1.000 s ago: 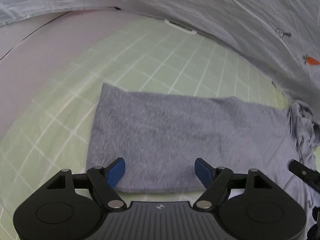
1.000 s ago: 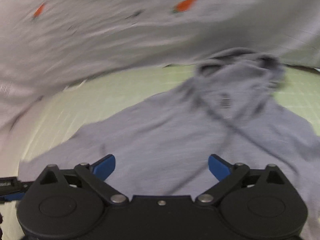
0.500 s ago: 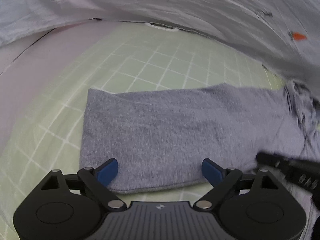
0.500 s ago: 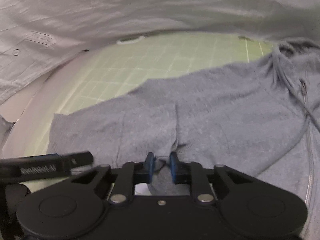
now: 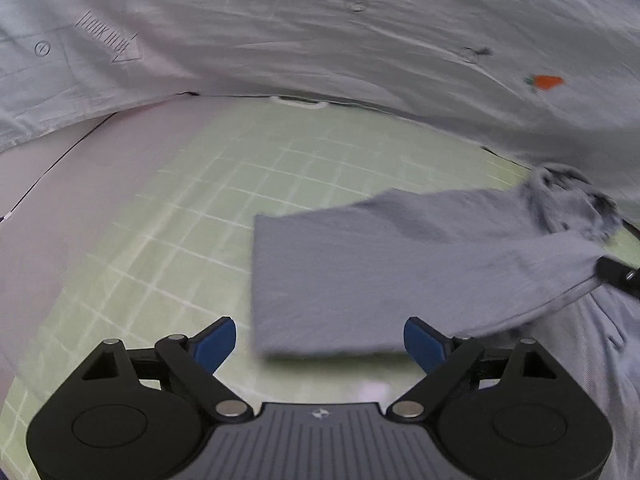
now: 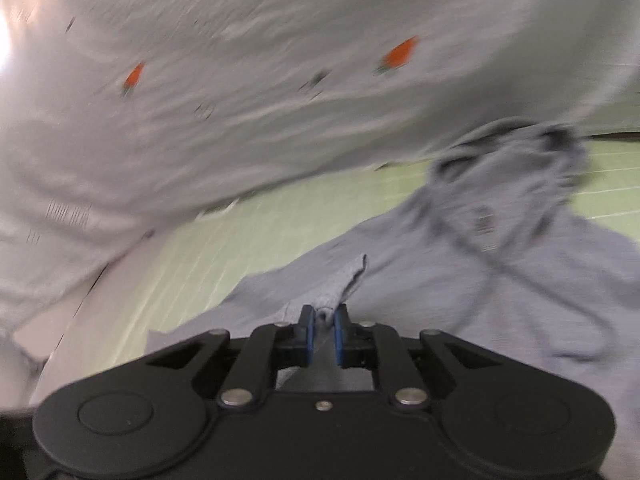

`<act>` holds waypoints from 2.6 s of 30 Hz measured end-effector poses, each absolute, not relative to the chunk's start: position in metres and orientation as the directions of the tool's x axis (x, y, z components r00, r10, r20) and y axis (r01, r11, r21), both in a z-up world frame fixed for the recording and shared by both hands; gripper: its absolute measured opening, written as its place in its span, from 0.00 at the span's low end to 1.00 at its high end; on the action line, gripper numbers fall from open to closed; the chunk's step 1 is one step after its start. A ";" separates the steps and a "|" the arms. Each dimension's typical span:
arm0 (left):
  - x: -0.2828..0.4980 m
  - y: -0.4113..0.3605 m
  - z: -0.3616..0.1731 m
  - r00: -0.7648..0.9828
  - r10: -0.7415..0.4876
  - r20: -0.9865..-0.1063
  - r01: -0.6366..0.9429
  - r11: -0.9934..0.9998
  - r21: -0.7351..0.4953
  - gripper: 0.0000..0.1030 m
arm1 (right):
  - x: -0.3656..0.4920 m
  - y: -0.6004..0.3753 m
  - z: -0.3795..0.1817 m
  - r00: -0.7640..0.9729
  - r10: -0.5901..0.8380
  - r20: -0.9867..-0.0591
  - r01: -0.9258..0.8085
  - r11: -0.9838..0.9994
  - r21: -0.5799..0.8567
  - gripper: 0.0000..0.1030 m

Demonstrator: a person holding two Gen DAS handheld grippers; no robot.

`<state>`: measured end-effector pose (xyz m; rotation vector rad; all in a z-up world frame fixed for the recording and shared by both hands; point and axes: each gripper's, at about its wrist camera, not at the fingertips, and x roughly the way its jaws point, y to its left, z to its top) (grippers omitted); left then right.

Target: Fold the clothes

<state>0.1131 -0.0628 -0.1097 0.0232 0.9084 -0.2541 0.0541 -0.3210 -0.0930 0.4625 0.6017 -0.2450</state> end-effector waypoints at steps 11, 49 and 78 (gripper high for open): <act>0.052 -0.112 -0.146 0.510 -0.167 -0.844 0.215 0.975 -0.063 0.88 | -0.099 -0.488 -0.076 0.658 -0.465 -0.592 0.728 0.595 0.341 0.10; 0.158 -0.195 -0.166 0.500 -0.099 -0.861 0.214 0.977 0.012 0.88 | -0.134 -0.596 -0.160 0.378 -0.530 -0.759 0.899 0.407 0.163 0.84; 0.144 -0.180 -0.182 0.532 -0.091 -0.842 0.169 0.986 0.000 1.00 | -0.110 -0.587 -0.130 0.434 -0.544 -0.718 0.859 0.491 0.147 0.13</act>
